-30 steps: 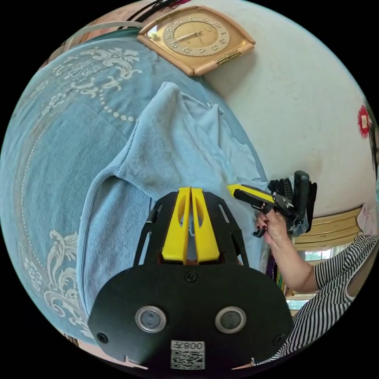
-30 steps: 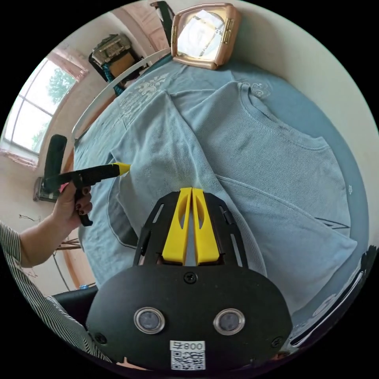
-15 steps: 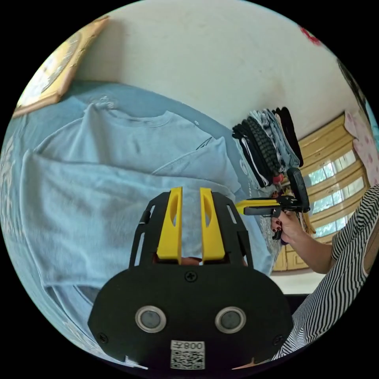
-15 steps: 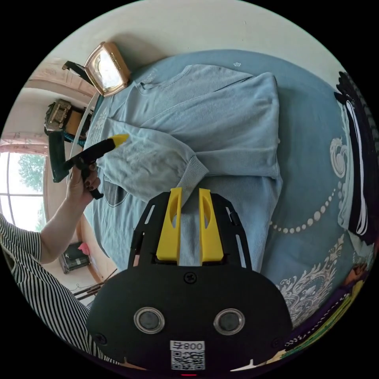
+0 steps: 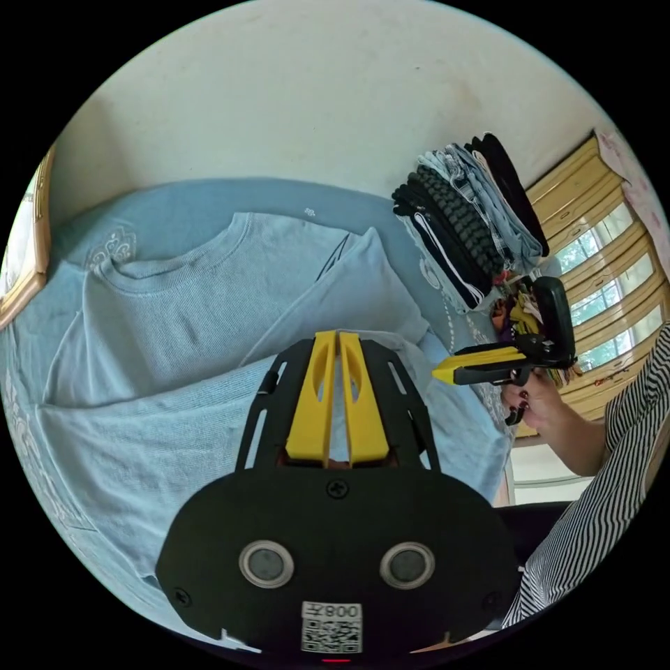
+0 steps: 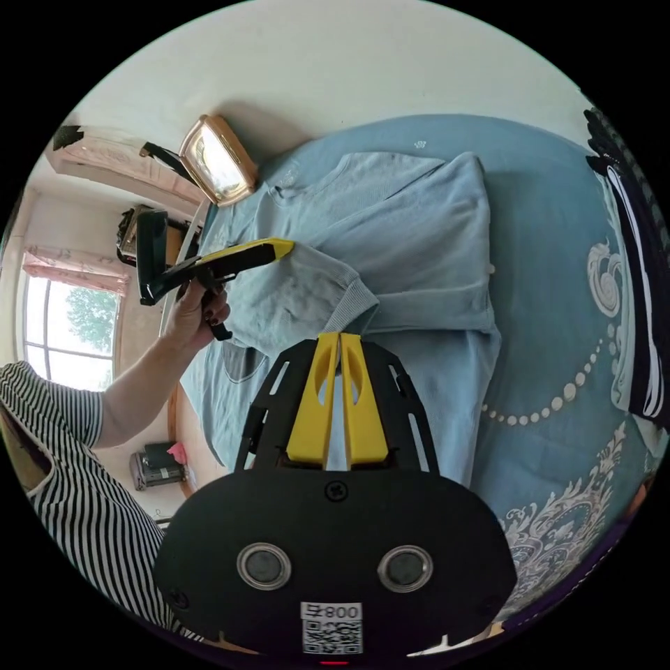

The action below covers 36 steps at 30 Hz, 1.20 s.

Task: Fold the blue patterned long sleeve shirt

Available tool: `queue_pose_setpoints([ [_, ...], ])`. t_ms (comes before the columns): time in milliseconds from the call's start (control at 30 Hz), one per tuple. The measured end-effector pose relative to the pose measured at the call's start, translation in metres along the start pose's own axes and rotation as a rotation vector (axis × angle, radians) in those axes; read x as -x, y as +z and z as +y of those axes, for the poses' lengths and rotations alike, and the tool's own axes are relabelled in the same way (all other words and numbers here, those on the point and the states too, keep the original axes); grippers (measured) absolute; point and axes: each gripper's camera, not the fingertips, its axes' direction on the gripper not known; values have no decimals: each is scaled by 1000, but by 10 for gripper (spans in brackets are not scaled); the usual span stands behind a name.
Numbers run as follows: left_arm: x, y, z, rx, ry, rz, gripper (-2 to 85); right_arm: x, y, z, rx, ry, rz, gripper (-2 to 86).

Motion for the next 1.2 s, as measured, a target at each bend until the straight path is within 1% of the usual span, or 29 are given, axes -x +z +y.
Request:
queue_pose_setpoints([
  [100, 2, 13, -6, 15, -26, -29, 11, -19, 3, 15, 8, 4, 37, 3],
  [200, 11, 28, 0, 62, -105, -43, 13, -35, 12, 32, 31, 21, 31, 2],
  [333, 6, 1, 26, -46, -147, 18, 16, -41, 7, 66, -15, 21, 69, 1],
  [400, 3, -11, 43, -77, -167, -1, 15, -40, 4, 80, -43, 13, 108, 1],
  [467, 1, -17, 62, -81, -190, -18, 12, -34, 8, 95, -59, -45, 91, 1],
  [533, 2, -9, 83, -28, -222, -64, 7, -26, 25, 103, -21, -109, 87, 1],
  [567, 4, -4, 87, 3, -233, -82, 6, -23, 43, 108, 15, -146, 133, 1],
  [600, 7, 11, 96, 84, -238, -121, 5, -22, 53, 112, 38, -162, 167, 1],
  [633, 9, 15, 105, 55, -236, -119, 3, -21, 76, 118, 110, -192, 240, 1],
  [667, 10, 14, 109, 38, -241, -118, 3, -19, 82, 128, 63, -242, 274, 1],
  [733, 13, 16, 119, 73, -229, -115, 2, -19, 87, 140, 59, -267, 298, 1],
  [833, 16, 19, 139, 52, -206, -125, 2, -27, 92, 161, 40, -269, 287, 1],
  [967, 27, 21, 164, 27, -232, -101, 2, -38, 100, 189, 11, -296, 289, 2],
  [1067, 44, 20, 184, 49, -307, -19, 2, -51, 104, 203, 21, -260, 262, 2],
  [1100, 52, 14, 194, 37, -351, 23, 2, -55, 104, 204, 29, -241, 245, 2],
  [1133, 58, 3, 209, -16, -382, 46, 2, -63, 103, 208, 55, -209, 208, 2],
  [1200, 65, -17, 236, -75, -417, 48, 3, -78, 98, 215, 82, -167, 150, 2],
])
